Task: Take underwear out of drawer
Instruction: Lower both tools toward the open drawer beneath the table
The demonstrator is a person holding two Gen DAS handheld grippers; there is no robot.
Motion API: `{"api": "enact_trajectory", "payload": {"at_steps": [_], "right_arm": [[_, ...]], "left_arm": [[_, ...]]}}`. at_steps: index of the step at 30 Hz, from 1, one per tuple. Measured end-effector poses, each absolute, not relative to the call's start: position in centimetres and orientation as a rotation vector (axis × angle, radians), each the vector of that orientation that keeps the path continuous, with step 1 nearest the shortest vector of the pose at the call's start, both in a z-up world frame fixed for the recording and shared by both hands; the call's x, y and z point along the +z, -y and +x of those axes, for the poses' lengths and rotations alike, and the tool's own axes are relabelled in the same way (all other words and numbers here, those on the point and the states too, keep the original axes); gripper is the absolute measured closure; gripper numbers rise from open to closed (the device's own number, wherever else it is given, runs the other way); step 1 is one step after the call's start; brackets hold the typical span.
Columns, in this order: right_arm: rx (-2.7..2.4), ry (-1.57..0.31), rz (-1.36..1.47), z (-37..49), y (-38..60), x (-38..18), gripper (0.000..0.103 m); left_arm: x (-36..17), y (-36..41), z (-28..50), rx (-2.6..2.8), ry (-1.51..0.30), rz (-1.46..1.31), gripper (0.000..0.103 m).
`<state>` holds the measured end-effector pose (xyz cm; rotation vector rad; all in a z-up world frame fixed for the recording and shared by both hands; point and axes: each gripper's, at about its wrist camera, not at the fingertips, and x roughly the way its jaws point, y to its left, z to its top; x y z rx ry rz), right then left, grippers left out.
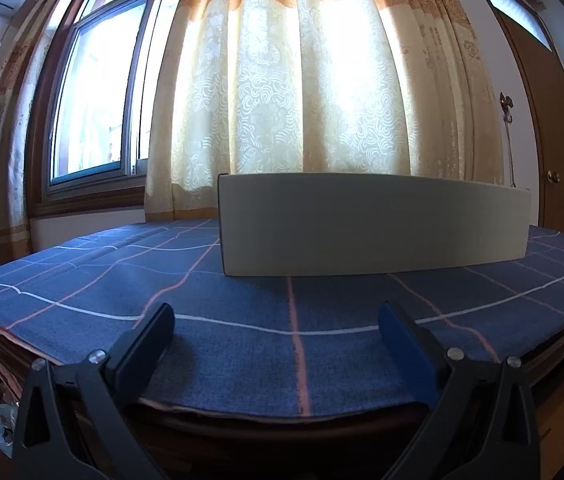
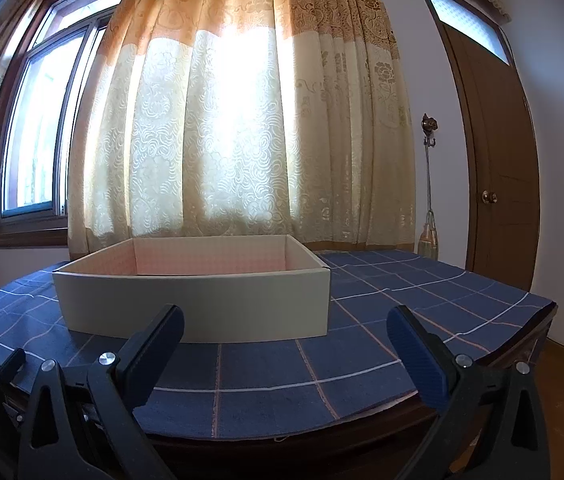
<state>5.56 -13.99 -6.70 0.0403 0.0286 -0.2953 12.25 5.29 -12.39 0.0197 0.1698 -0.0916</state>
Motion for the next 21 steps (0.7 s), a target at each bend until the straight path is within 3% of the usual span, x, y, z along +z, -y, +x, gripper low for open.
{"api": "enact_trajectory", "payload": {"at_steps": [12, 21], "right_arm": [[-0.297, -0.091, 0.029, 4.8, 14.8, -8.3, 0.001], [-0.197, -0.327, 0.016, 4.6, 15.0, -11.9, 0.001]], "left_arm": [[-12.4, -5.1, 10.2, -0.054, -0.148, 0.065, 0.0], [-12.2, -5.2, 8.1, -0.033, -0.184, 0.087, 0.0]]}}
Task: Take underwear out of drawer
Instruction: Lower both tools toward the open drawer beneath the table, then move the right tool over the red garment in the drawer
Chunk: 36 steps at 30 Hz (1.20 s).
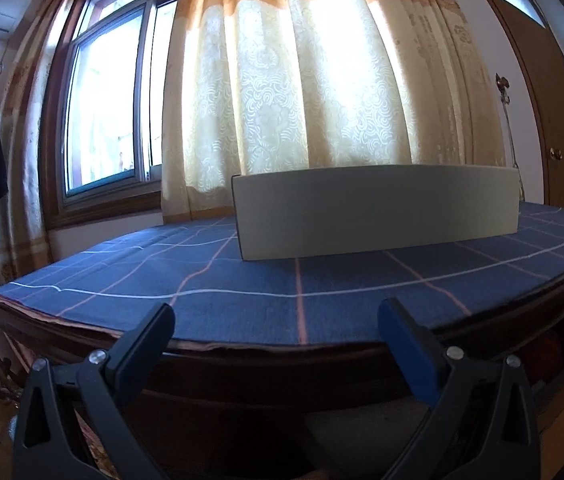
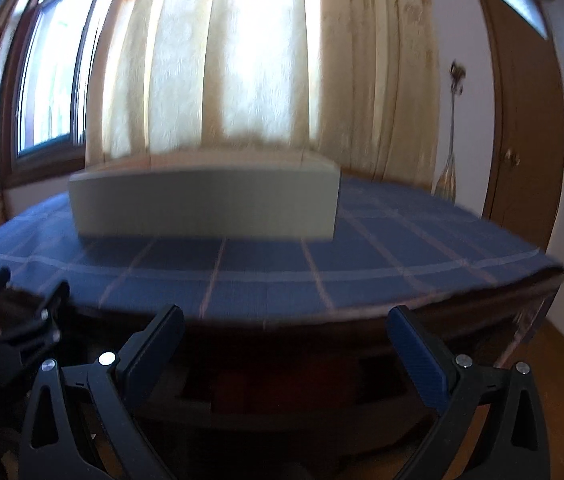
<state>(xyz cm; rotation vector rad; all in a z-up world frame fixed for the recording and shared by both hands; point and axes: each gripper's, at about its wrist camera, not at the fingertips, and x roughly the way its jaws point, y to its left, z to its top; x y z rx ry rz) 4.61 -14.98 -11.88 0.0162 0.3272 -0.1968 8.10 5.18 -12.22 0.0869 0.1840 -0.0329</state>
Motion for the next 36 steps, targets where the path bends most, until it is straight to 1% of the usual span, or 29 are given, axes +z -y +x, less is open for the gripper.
{"api": "enact_trajectory", "payload": {"at_steps": [5, 7, 9, 11, 16, 22, 25, 36], "right_arm": [[-0.182, -0.465, 0.06, 5.8, 16.1, -14.0, 0.001], [-0.184, -0.51, 0.085, 6.1, 16.8, -14.8, 0.001], [-0.182, -0.542, 0.114, 6.0, 17.4, -15.5, 0.001], [-0.181, -0.55, 0.124, 5.8, 17.7, -15.7, 0.001], [-0.167, -0.564, 0.109, 5.2, 17.6, -16.1, 0.001], [-0.154, -0.593, 0.094, 5.3, 17.6, -16.3, 0.001], [-0.151, -0.608, 0.092, 5.5, 17.7, -16.4, 0.001], [-0.144, -0.589, 0.069, 4.0, 17.7, -15.9, 0.001]], "left_arm": [[-12.3, -5.0, 6.9, -0.046, -0.198, 0.115, 0.0], [-13.0, -3.9, 6.2, -0.061, -0.228, 0.199, 0.0], [-13.5, -2.4, 5.1, -0.065, -0.204, 0.317, 0.0], [-13.7, -2.0, 4.7, -0.075, -0.209, 0.347, 0.0], [-12.9, -3.6, 5.4, -0.069, -0.282, 0.228, 0.001], [-13.4, -2.8, 4.6, -0.072, -0.29, 0.275, 0.001], [-13.4, -3.3, 4.3, -0.068, -0.306, 0.257, 0.003], [-13.4, -3.2, 2.2, -0.079, -0.328, 0.289, 0.005]]}}
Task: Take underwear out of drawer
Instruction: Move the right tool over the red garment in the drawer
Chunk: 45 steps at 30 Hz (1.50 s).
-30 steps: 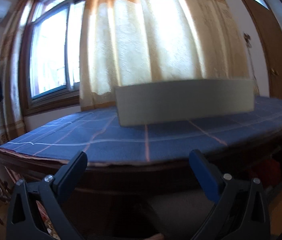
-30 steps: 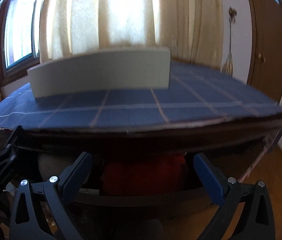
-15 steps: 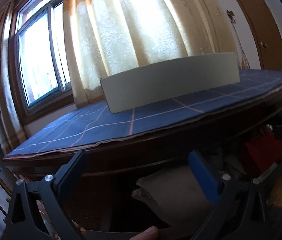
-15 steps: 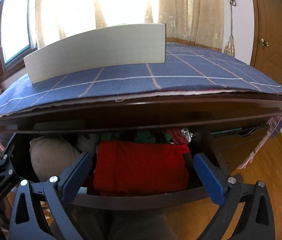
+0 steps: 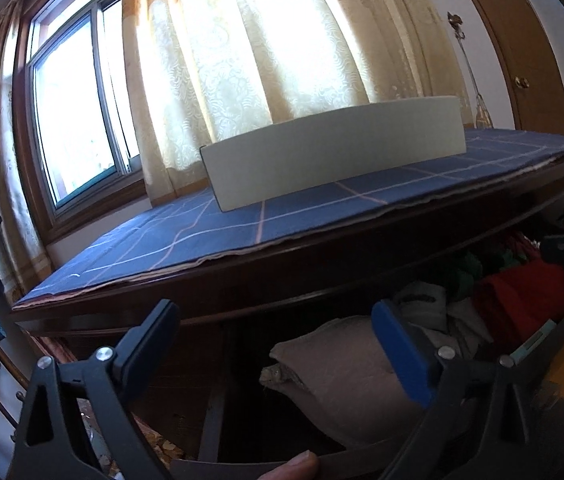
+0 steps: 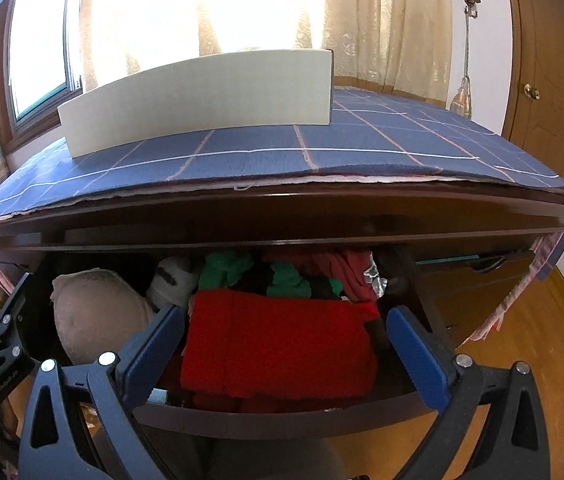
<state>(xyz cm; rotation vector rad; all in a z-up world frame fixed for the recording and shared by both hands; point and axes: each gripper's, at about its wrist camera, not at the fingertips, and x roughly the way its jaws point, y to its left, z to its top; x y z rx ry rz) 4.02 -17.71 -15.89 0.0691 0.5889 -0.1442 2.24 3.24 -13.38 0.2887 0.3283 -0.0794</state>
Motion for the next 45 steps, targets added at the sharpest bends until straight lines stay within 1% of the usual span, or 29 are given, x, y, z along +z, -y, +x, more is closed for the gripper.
{"api": "enact_trajectory", "payload": {"at_steps": [10, 27, 45], "right_arm": [[-0.156, -0.605, 0.073, 1.9, 18.8, -16.3, 0.001], [-0.13, -0.583, 0.058, -1.4, 18.7, -15.1, 0.001], [-0.101, -0.58, 0.039, -1.9, 17.6, -14.8, 0.001]], "left_arm": [[-13.1, -4.1, -0.4, -0.084, -0.361, 0.279, 0.006], [-13.1, -4.9, -3.6, -0.111, -0.423, 0.286, 0.006], [-12.9, -5.1, -3.8, -0.113, -0.445, 0.286, 0.006]]}}
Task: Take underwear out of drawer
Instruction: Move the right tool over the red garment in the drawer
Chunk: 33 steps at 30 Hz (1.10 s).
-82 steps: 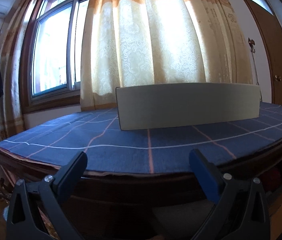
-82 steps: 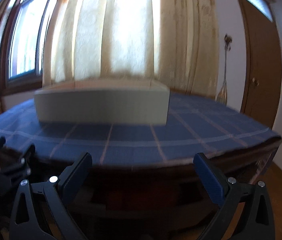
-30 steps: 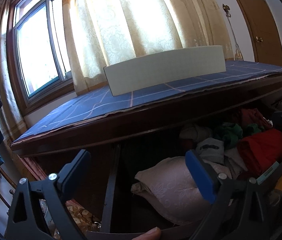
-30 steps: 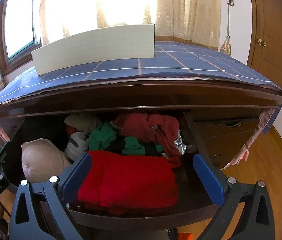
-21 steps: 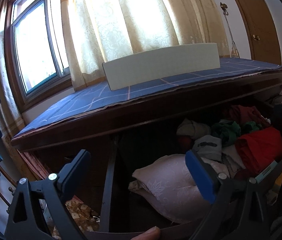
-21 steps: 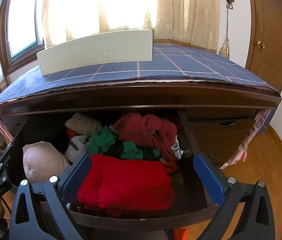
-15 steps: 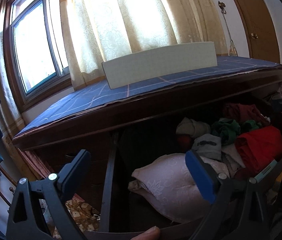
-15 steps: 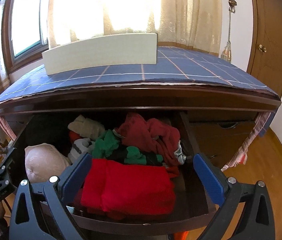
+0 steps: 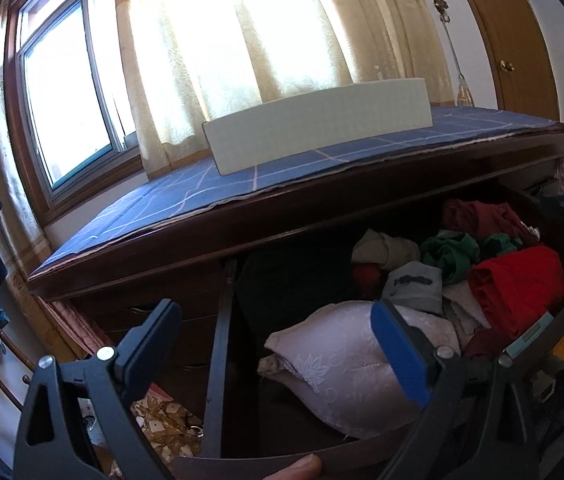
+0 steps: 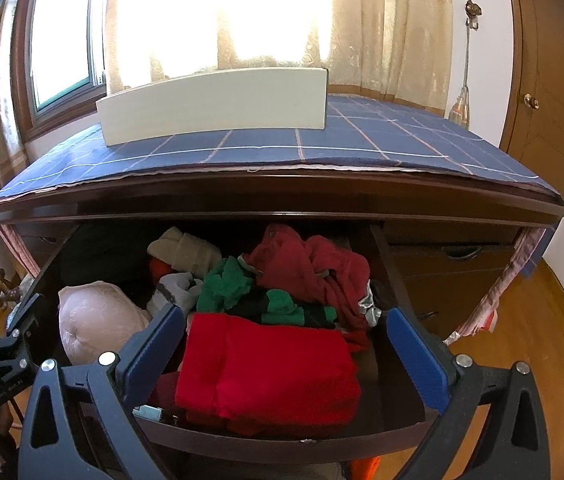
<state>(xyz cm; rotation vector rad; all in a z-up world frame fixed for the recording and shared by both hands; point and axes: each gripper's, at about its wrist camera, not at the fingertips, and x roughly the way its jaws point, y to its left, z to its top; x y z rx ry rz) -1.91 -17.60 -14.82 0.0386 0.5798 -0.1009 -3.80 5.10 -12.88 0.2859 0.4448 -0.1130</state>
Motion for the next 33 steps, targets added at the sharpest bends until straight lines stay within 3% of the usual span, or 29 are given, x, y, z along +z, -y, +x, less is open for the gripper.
{"api": "enact_trajectory", "payload": {"at_steps": [8, 16, 33], "right_arm": [[-0.099, -0.575, 0.04, -1.9, 17.5, -14.8, 0.001], [-0.097, -0.564, 0.056, -2.0, 17.7, -14.6, 0.001], [-0.098, -0.502, 0.095, -1.5, 18.1, -12.3, 0.001]], "left_arm": [[-12.3, -4.7, -3.7, -0.105, -0.469, 0.29, 0.005], [-11.5, -5.3, -2.2, -0.111, -0.614, 0.19, 0.005], [-7.7, -5.8, -0.8, -0.069, -0.617, 0.103, 0.005]]}}
